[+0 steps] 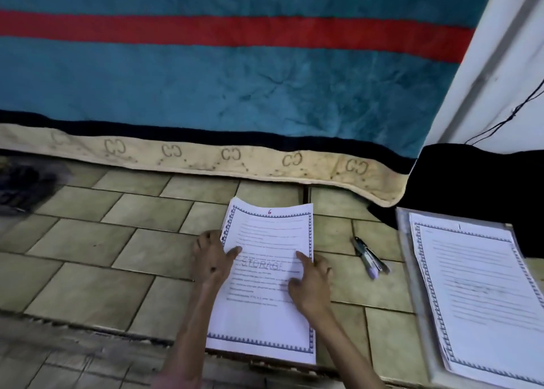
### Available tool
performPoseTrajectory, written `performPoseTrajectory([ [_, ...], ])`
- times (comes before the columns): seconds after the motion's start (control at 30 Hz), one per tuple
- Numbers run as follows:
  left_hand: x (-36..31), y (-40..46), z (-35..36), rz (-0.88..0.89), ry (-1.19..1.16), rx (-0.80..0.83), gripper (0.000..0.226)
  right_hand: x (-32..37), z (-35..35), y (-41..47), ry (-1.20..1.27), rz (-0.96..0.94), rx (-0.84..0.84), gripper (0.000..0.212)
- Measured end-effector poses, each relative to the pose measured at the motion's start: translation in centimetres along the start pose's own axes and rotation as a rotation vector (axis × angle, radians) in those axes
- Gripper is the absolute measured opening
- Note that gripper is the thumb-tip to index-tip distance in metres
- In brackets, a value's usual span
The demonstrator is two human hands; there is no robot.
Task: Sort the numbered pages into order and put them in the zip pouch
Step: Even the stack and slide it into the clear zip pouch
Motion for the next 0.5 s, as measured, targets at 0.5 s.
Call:
performPoseTrajectory([
  [0.5, -3.9, -0.5, -0.3, 0.014, 0.013, -0.185, 0.061, -1.1, -3.3, 0.7, 0.116, -0.018, -0.199, 0.063],
])
Point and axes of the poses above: each hand's wrist, its own y-axis towards the middle knuckle, its own z-axis out of the palm, x = y × z, the point moved 8 cm from there along y, towards the middle knuckle, and after that the axes turned 10 degrees about x, right-handed, at the moved point
